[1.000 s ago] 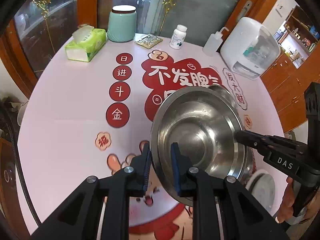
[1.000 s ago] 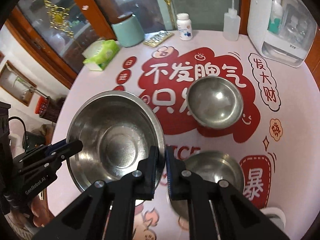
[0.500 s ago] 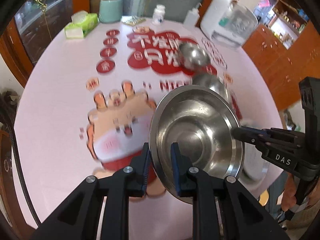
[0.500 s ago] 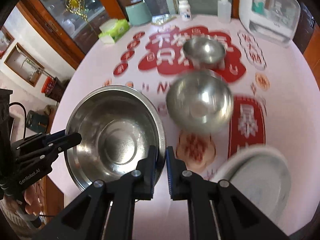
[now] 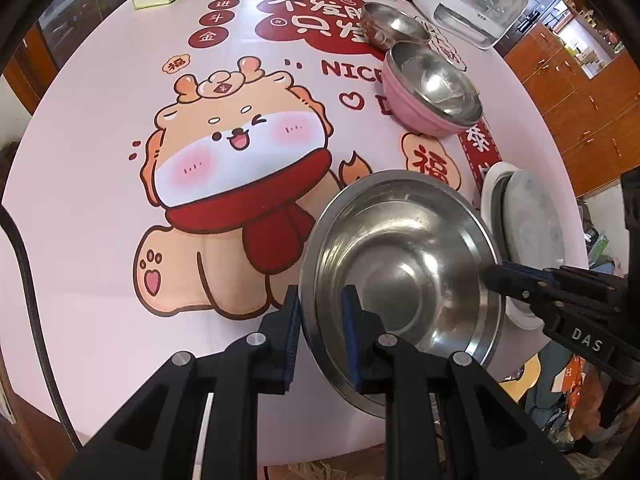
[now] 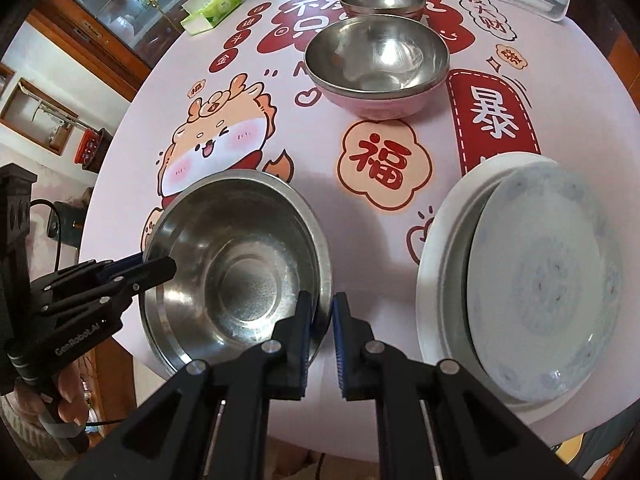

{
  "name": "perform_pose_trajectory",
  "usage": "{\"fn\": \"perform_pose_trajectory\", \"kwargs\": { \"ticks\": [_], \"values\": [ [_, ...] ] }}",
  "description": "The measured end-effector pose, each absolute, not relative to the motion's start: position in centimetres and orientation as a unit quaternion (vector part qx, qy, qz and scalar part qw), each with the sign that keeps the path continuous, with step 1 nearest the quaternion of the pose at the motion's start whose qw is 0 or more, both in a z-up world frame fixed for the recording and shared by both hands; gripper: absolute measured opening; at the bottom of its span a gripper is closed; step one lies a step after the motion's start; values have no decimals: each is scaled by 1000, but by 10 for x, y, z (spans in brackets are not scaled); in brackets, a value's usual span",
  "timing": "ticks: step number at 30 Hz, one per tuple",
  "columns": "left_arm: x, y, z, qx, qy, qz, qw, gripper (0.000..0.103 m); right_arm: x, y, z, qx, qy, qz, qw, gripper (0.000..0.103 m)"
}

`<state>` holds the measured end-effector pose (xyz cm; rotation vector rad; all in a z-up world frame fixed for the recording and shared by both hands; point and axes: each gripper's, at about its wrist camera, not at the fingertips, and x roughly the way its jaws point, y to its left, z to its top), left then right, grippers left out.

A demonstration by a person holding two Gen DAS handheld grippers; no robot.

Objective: Organize plates and bowls

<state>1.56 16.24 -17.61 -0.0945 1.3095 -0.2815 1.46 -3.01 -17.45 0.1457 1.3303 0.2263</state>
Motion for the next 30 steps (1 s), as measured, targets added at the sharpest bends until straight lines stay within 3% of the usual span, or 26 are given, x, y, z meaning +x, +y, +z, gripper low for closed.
{"fn": "perform_pose_trajectory", "kwargs": {
  "ticks": [16, 21, 26, 30],
  "values": [
    [19, 165, -185, -32, 609, -120, 783, 18, 18, -23, -184, 57, 616, 102, 779, 10],
    [22, 164, -184, -27, 607, -118, 785, 32, 21, -22, -187, 56, 622, 100, 775, 12],
    [25, 164, -174, -19, 597, -109, 794, 58, 23, -23, -181, 56, 617, 95, 779, 12],
    [29, 165, -166, -21, 594, -106, 797, 60, 23, -26, -175, 58, 613, 93, 782, 18]
  ]
}}
